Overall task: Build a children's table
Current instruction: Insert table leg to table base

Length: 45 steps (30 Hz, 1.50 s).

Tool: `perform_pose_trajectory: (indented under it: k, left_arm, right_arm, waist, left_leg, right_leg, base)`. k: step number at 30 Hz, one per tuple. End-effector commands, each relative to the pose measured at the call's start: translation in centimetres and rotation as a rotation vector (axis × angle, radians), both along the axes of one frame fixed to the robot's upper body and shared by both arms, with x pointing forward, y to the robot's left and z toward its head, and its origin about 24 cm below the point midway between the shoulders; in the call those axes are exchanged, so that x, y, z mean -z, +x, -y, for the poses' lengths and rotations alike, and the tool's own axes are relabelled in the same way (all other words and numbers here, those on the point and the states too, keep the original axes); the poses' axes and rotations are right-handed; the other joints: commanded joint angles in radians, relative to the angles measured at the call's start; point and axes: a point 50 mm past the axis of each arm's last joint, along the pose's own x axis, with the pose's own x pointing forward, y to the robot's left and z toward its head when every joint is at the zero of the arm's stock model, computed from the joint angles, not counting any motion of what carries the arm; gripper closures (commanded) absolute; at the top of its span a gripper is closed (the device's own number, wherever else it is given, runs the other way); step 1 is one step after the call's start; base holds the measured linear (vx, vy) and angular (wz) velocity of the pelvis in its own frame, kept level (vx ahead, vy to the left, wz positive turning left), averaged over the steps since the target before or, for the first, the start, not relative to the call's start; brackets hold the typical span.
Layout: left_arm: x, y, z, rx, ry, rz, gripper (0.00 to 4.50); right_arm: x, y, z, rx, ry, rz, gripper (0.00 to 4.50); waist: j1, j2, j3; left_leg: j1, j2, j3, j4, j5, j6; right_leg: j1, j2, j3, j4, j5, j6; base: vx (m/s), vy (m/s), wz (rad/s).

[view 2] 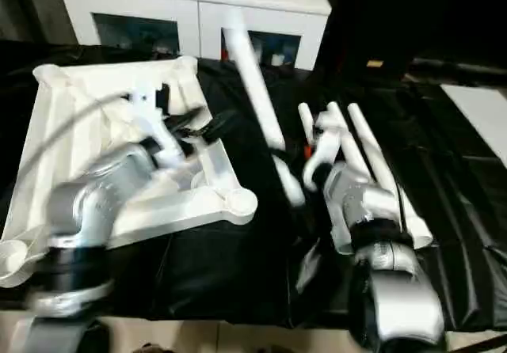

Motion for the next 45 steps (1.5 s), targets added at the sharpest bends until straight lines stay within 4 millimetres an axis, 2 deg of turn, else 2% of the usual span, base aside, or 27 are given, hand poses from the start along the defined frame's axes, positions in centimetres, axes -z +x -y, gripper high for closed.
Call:
perform_pose_trajectory:
  k: [1,2,4,5,7,8,12,15,19,20,21,24,25,26,30,33,34,38,39,43,45]
  left_arm:
    - [-0.5,0.3,0.8,0.031,-0.038,-0.029,0.00]
    - [-0.6,0.4,1.1,0.039,-0.047,-0.045,0.00]
    - [-0.6,0.5,1.3,0.037,-0.051,-0.053,0.00]
    - [-0.7,0.6,1.5,0.045,-0.073,-0.060,0.00]
    - [-0.9,0.7,1.9,0.064,-0.096,-0.075,0.00]
    - [-1.1,0.7,2.2,0.079,-0.123,-0.085,0.00]
    - [-1.4,0.6,2.0,0.075,-0.131,-0.086,0.00]
    - [-1.4,0.9,1.6,0.051,-0.131,-0.092,0.00]
    - [-1.5,1.0,0.6,0.020,-0.129,-0.103,0.00]
    - [-1.5,1.0,0.5,0.017,-0.128,-0.105,0.29]
    - [-1.4,1.1,0.4,0.002,-0.120,-0.109,0.29]
    - [-1.3,1.1,0.2,-0.006,-0.114,-0.111,0.44]
    - [-1.2,1.1,0.1,-0.005,-0.110,-0.113,0.65]
    - [-1.1,1.2,-0.2,-0.019,-0.105,-0.114,0.65]
    - [-1.3,1.2,-0.7,-0.025,-0.111,-0.106,0.93]
    - [-1.2,1.2,-0.7,-0.021,-0.103,-0.110,1.24]
    - [-1.1,1.2,-0.7,-0.020,-0.101,-0.112,1.29]
    - [-1.0,1.1,-0.5,-0.016,-0.095,-0.123,1.48]
    - [-0.9,1.2,-0.5,-0.018,-0.101,-0.129,1.68]
    - [-0.8,1.1,-0.5,-0.009,-0.093,-0.139,1.98]
    - [-0.7,1.1,-0.5,-0.001,-0.092,-0.141,2.16]
  right_arm:
    - [-2.1,-0.8,-1.1,-0.071,0.044,0.094,3.09]
    - [-2.5,-1.2,-1.8,-0.101,0.047,0.120,3.09]
    - [-2.7,-1.4,-2.1,-0.115,0.045,0.132,3.09]
    - [-2.8,-1.8,-2.6,-0.139,0.042,0.145,3.09]
    - [-3.2,-2.6,-3.6,-0.194,0.045,0.175,3.09]
    - [-3.2,-3.1,-4.0,-0.207,0.040,0.178,3.09]
    - [-3.1,-3.5,-4.1,-0.200,0.033,0.166,3.09]
    - [-3.2,-3.9,-4.1,-0.201,0.024,0.158,3.09]
    - [-3.2,-3.8,-4.1,-0.187,0.015,0.148,3.09]
    - [-3.2,-3.8,-4.1,-0.185,0.014,0.148,3.09]
    - [-3.2,-3.8,-4.1,-0.186,0.013,0.147,3.09]
    - [-3.2,-3.9,-4.1,-0.188,0.012,0.145,3.09]
    - [-3.2,-3.9,-4.1,-0.188,0.010,0.143,3.09]
    - [-3.2,-3.9,-4.2,-0.189,0.006,0.140,3.09]
    - [-2.9,-4.0,-4.3,-0.195,-0.003,0.128,3.09]
    - [-2.9,-4.0,-4.3,-0.194,0.000,0.127,3.09]
    - [-2.9,-4.0,-4.3,-0.192,0.001,0.126,3.09]
    - [-2.8,-4.0,-4.3,-0.184,-0.003,0.124,3.09]
    - [-2.7,-4.0,-4.3,-0.184,-0.008,0.123,3.09]
    - [-2.8,-4.0,-4.2,-0.182,-0.009,0.125,3.09]
    - [-2.8,-4.0,-4.2,-0.179,-0.012,0.126,3.09]
  waist:
    - [0.010,0.017,-0.077]
    - [0.011,0.023,-0.076]
    - [0.010,0.018,-0.075]
    - [0.013,0.028,-0.072]
    - [0.013,0.027,-0.072]
    - [0.015,0.033,-0.073]
    - [0.018,0.028,-0.070]
    - [0.020,0.031,-0.069]
    - [0.020,0.025,-0.069]
    - [0.020,0.027,-0.068]
    - [0.019,0.024,-0.069]
    - [0.021,0.025,-0.069]
    - [0.021,0.026,-0.068]
    - [0.022,0.022,-0.068]
    - [0.021,0.022,-0.068]
    - [0.022,0.023,-0.069]
    - [0.022,0.028,-0.068]
    - [0.022,0.026,-0.068]
    - [0.022,0.026,-0.069]
    - [0.022,0.031,-0.069]
    - [0.021,0.029,-0.069]
  left_leg:
    - [0.019,0.044,-0.022,-0.071,-0.171,0.078]
    - [0.021,0.046,-0.023,-0.071,-0.171,0.076]
    - [0.020,0.046,-0.024,-0.073,-0.186,0.068]
    - [0.021,0.045,-0.023,-0.073,-0.194,0.055]
    - [0.022,0.044,-0.023,-0.076,-0.205,0.044]
    - [0.021,0.045,-0.026,-0.077,-0.200,0.040]
    - [0.020,0.045,-0.025,-0.079,-0.212,0.030]
    - [0.020,0.044,-0.025,-0.079,-0.205,0.027]
    - [0.019,0.044,-0.025,-0.079,-0.195,0.024]
    - [0.019,0.044,-0.025,-0.080,-0.198,0.022]
    - [0.019,0.044,-0.025,-0.079,-0.194,0.023]
    - [0.018,0.043,-0.024,-0.078,-0.185,0.027]
    - [0.018,0.043,-0.025,-0.078,-0.183,0.027]
    - [0.019,0.044,-0.025,-0.079,-0.182,0.028]
    - [0.019,0.043,-0.023,-0.078,-0.180,0.024]
    - [0.018,0.043,-0.024,-0.078,-0.178,0.022]
    - [0.020,0.044,-0.024,-0.079,-0.177,0.022]
    - [0.019,0.043,-0.024,-0.079,-0.181,0.020]
    - [0.018,0.043,-0.024,-0.078,-0.178,0.020]
    - [0.019,0.043,-0.025,-0.078,-0.177,0.018]
    - [0.019,0.042,-0.024,-0.078,-0.178,0.018]
  right_leg:
    - [0.058,-0.041,0.029,-0.064,-0.084,-0.284]
    - [0.057,-0.043,0.030,-0.065,-0.093,-0.279]
    - [0.057,-0.044,0.028,-0.070,-0.131,-0.270]
    - [0.056,-0.044,0.029,-0.074,-0.155,-0.265]
    - [0.056,-0.040,0.029,-0.078,-0.167,-0.248]
    - [0.056,-0.042,0.029,-0.074,-0.153,-0.246]
    - [0.056,-0.043,0.030,-0.076,-0.168,-0.245]
    - [0.055,-0.043,0.031,-0.077,-0.176,-0.234]
    - [0.054,-0.044,0.031,-0.077,-0.180,-0.228]
    - [0.054,-0.044,0.031,-0.077,-0.187,-0.225]
    - [0.055,-0.044,0.031,-0.077,-0.183,-0.222]
    - [0.054,-0.046,0.032,-0.077,-0.185,-0.218]
    - [0.054,-0.045,0.031,-0.077,-0.186,-0.216]
    - [0.054,-0.045,0.031,-0.076,-0.191,-0.216]
    - [0.053,-0.045,0.032,-0.077,-0.191,-0.215]
    - [0.054,-0.045,0.031,-0.076,-0.188,-0.214]
    - [0.052,-0.045,0.032,-0.075,-0.183,-0.215]
    - [0.053,-0.045,0.032,-0.076,-0.181,-0.215]
    - [0.054,-0.045,0.032,-0.076,-0.175,-0.217]
    - [0.055,-0.045,0.032,-0.074,-0.169,-0.217]
    - [0.054,-0.044,0.031,-0.074,-0.164,-0.220]
  base:
    - [0.000,0.000,0.00]
    - [0.000,0.000,0.00]
    - [0.000,0.000,0.00]
    - [0.000,0.000,0.00]
    - [0.000,0.000,0.00]
    - [0.000,0.000,0.00]
    - [0.000,0.000,0.00]
    - [0.000,0.000,0.00]
    - [0.000,0.000,0.00]
    - [0.000,0.000,0.00]
    - [0.000,0.000,0.00]
    - [0.000,0.000,0.00]
    - [0.000,0.000,0.00]
    - [0.000,0.000,0.00]
    - [0.000,0.000,0.00]
    - [0.000,0.000,0.00]
    - [0.000,0.000,0.00]
    - [0.000,0.000,0.00]
    - [0.000,0.000,0.00]
    - [0.000,0.000,0.00]
    - [0.000,0.000,0.00]
